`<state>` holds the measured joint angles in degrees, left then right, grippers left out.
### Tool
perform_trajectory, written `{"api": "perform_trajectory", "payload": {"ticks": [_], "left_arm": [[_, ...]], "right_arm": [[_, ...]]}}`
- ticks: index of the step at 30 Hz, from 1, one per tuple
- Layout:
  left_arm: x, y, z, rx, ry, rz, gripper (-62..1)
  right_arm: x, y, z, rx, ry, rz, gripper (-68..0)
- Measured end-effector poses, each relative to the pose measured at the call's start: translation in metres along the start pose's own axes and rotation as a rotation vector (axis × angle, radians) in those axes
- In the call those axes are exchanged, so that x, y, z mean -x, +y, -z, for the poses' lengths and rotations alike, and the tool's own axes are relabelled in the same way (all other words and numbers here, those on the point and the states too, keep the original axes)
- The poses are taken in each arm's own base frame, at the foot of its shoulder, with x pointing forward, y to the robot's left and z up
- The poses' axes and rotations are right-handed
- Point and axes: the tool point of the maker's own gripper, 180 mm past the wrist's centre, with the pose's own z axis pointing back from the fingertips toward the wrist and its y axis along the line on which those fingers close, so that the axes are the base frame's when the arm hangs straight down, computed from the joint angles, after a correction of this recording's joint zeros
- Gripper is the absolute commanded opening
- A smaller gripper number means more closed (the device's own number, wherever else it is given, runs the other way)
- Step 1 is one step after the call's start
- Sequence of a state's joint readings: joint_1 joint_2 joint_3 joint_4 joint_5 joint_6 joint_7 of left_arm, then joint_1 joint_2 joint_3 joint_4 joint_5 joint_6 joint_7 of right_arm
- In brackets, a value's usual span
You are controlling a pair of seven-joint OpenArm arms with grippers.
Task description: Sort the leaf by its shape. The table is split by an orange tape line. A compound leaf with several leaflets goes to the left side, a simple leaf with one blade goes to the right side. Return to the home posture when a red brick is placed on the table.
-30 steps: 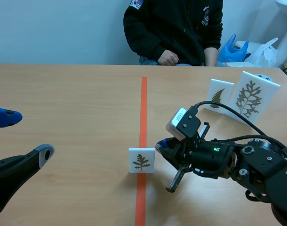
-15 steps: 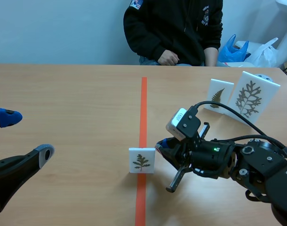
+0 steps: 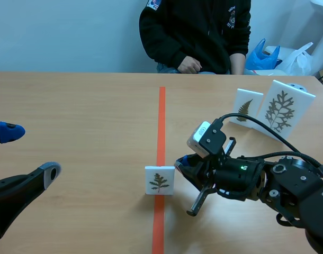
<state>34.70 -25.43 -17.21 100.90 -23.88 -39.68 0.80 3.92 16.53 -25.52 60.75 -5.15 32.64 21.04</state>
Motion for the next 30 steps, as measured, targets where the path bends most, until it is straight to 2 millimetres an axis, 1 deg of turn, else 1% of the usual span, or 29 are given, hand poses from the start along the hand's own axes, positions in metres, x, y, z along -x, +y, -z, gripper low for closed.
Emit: {"api": "perform_trajectory", "payload": {"ticks": [3, 6, 10, 15, 20, 28, 30], "left_arm": [[0.000, 0.000, 0.000, 0.000, 0.000, 0.000, 1.4], [0.000, 0.000, 0.000, 0.000, 0.000, 0.000, 1.4], [0.000, 0.000, 0.000, 0.000, 0.000, 0.000, 1.4], [0.000, 0.000, 0.000, 0.000, 0.001, 0.000, 1.4], [0.000, 0.000, 0.000, 0.000, 0.001, 0.000, 1.4], [0.000, 0.000, 0.000, 0.000, 0.001, 0.000, 1.4], [0.000, 0.000, 0.000, 0.000, 0.001, 0.000, 1.4]], "right_arm": [[0.003, -0.001, -0.004, -0.010, 0.009, -0.004, -66.0], [0.003, -0.001, -0.012, -0.041, 0.011, -0.015, -66.0], [-0.009, -0.012, -0.021, -0.035, -0.010, -0.054, -66.0], [-0.030, -0.016, -0.032, -0.011, -0.057, -0.089, -66.0], [-0.039, -0.019, -0.053, 0.037, -0.066, -0.076, -66.0], [-0.068, -0.035, -0.093, 0.154, -0.116, -0.047, -66.0], [-0.074, -0.036, -0.104, 0.180, -0.114, -0.048, -66.0]]}}
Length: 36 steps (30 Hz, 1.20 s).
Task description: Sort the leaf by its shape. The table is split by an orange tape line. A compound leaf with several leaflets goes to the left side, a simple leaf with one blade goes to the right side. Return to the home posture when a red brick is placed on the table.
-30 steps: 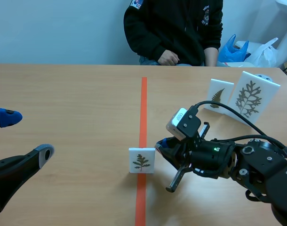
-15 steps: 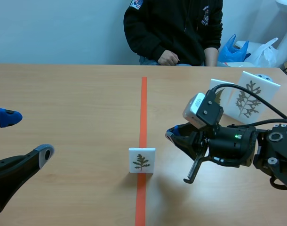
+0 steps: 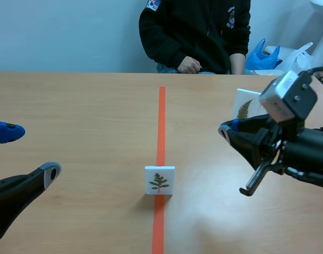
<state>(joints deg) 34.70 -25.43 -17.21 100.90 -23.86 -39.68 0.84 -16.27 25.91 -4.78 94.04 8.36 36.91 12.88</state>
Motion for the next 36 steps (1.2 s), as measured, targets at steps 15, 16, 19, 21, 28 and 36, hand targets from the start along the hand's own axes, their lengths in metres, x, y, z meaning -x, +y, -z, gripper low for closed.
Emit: {"api": "perform_trajectory", "payload": {"ticks": [15, 16, 19, 21, 28, 36], "left_arm": [[0.000, 0.000, 0.000, 0.000, 0.000, 0.000, 1.4], [0.000, 0.000, 0.000, 0.000, 0.000, 0.000, 1.4], [0.000, 0.000, 0.000, 0.000, 0.000, 0.000, 1.4], [0.000, 0.000, 0.000, -0.001, 0.000, 0.000, 1.4], [0.000, 0.000, 0.000, 0.000, 0.000, 0.000, 1.4], [0.000, 0.000, 0.000, 0.000, 0.000, 0.000, 1.4]], "right_arm": [[-0.046, -0.031, -0.074, 0.238, 0.018, 0.015, -66.0], [-0.046, -0.035, -0.080, 0.265, 0.021, 0.031, -66.0], [-0.041, -0.048, -0.096, 0.358, 0.037, 0.098, -66.0], [-0.037, -0.060, -0.108, 0.440, 0.042, 0.157, -66.0], [-0.019, -0.091, -0.138, 0.670, 0.082, 0.297, -66.0], [-0.014, -0.088, -0.137, 0.657, 0.106, 0.303, -66.0]]}}
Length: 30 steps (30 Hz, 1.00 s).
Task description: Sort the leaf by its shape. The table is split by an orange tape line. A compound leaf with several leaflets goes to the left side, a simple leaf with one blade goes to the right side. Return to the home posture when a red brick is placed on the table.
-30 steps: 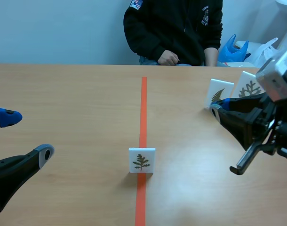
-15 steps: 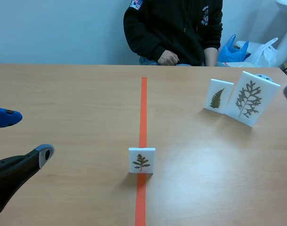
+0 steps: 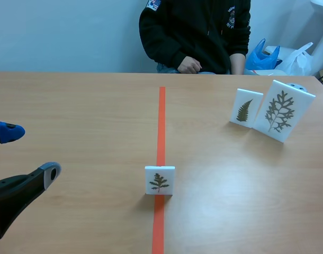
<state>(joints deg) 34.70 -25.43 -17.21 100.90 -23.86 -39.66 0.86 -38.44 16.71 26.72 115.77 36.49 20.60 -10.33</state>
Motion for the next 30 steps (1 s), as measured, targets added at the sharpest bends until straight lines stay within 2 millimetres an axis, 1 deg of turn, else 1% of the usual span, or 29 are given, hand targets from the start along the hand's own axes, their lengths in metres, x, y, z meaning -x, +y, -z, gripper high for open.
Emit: {"api": "perform_trajectory", "payload": {"ticks": [8, 13, 18, 19, 20, 21, 23, 24, 26, 27, 28, 30], "left_arm": [[0.000, 0.000, 0.000, 0.000, 0.000, 0.000, 1.4], [0.000, 0.000, 0.000, 0.000, 0.000, 0.000, 1.4], [0.000, 0.000, 0.000, 0.000, 0.000, 0.000, 1.4], [0.000, 0.000, 0.000, 0.000, 0.000, 0.000, 1.4], [0.000, 0.000, 0.000, 0.000, 0.000, 0.000, 1.4], [0.000, 0.000, 0.000, 0.000, 0.000, 0.000, 1.4], [0.000, 0.000, 0.000, 0.000, 0.000, 0.000, 1.4], [0.000, 0.000, 0.000, 0.000, 0.000, 0.000, 1.4], [0.000, 0.000, 0.000, 0.000, 0.000, 0.000, 1.4], [0.000, 0.000, 0.000, 0.000, 0.000, 0.000, 1.4], [0.000, 0.000, 0.000, 0.000, 0.000, 0.000, 1.4], [0.000, 0.000, 0.000, 0.000, 0.000, 0.000, 1.4]], "right_arm": [[-0.002, 0.009, 0.002, -0.064, 0.010, -0.045, -66.0], [0.001, 0.018, 0.005, -0.123, 0.043, -0.080, -66.0], [0.004, 0.045, 0.005, -0.267, 0.059, -0.128, -65.3], [0.005, 0.051, 0.005, -0.294, 0.063, -0.136, -62.5], [0.006, 0.056, 0.005, -0.324, 0.068, -0.146, -57.4], [0.007, 0.060, 0.004, -0.346, 0.073, -0.154, -50.1], [0.008, 0.064, 0.004, -0.371, 0.076, -0.168, -29.7], [0.007, 0.064, 0.004, -0.371, 0.075, -0.169, -20.5], [0.006, 0.064, 0.004, -0.371, 0.068, -0.175, -6.7], [0.003, 0.064, 0.004, -0.375, 0.055, -0.176, -1.3], [0.001, 0.064, 0.004, -0.377, 0.044, -0.176, 0.4], [0.001, 0.064, 0.005, -0.381, 0.048, -0.185, 0.4]]}}
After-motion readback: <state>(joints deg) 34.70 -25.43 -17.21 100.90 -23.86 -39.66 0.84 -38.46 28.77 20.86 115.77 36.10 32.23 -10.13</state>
